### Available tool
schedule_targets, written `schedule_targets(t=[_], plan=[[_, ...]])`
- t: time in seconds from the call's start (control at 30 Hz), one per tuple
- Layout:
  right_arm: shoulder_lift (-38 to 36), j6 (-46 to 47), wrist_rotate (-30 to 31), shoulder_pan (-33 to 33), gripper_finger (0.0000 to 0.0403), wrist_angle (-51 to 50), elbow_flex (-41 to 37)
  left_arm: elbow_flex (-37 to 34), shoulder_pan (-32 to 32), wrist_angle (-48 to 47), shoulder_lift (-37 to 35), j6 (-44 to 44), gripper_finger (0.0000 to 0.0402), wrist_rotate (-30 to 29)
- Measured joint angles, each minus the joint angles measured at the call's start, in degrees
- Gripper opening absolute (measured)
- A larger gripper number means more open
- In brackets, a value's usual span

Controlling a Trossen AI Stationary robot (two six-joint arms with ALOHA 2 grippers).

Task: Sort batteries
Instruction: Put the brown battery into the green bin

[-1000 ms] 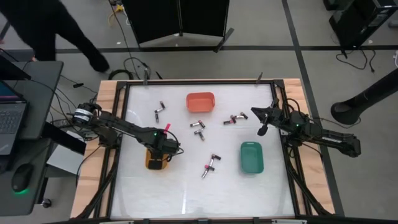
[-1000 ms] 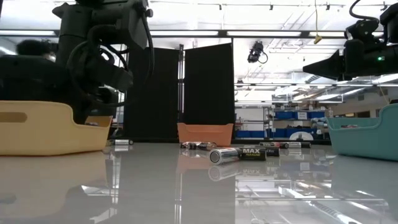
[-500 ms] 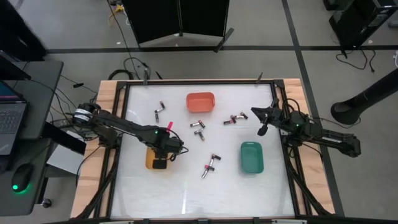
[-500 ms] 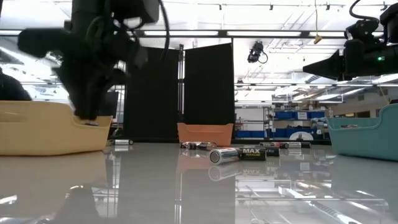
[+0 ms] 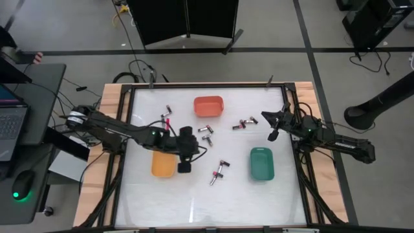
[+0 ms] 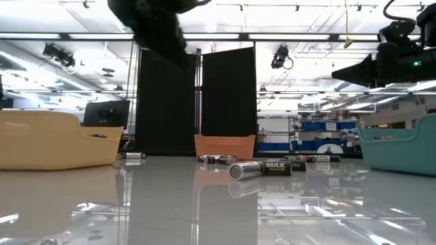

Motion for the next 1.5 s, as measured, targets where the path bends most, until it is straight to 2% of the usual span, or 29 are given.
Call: schedule_targets(t=[0.13, 0.33, 0.5, 0.8, 0.97, 1.3, 1.5], plan=[[0.0, 0.0, 0.0, 0.0, 0.0035, 0.0, 0.0, -4.6, 3.0, 12.1, 0.6, 3.4, 0.0004, 0.9], [0.0, 0.0, 0.0, 0.0, 0.0035, 0.9, 0.0, -13.2, 8.2, 33.7, 0.5, 4.6, 0.0003, 8.0], [0.0, 0.0, 0.0, 0.0, 0.0035, 1.6, 0.0, -17.8, 11.7, 40.4, 0.6, 4.6, 0.0004, 8.2], [0.0, 0.0, 0.0, 0.0, 0.0035, 5.9, 0.0, -25.1, 13.9, 48.8, 0.5, 5.0, 0.0004, 8.7], [0.0, 1.9, 0.0, 0.0, 0.0035, 8.3, 0.0, -31.9, 16.1, 62.5, 0.7, 3.1, 0.0005, 8.1], [0.9, 4.8, 0.0, -0.7, 0.0027, 15.1, 0.0, -33.7, 23.6, 62.6, 0.6, 5.0, 0.0005, 11.2], [5.7, 6.3, 0.0, -0.8, 0.0009, 14.7, 0.3, -33.7, 25.8, 64.2, 0.6, 3.5, 0.0005, 14.2]])
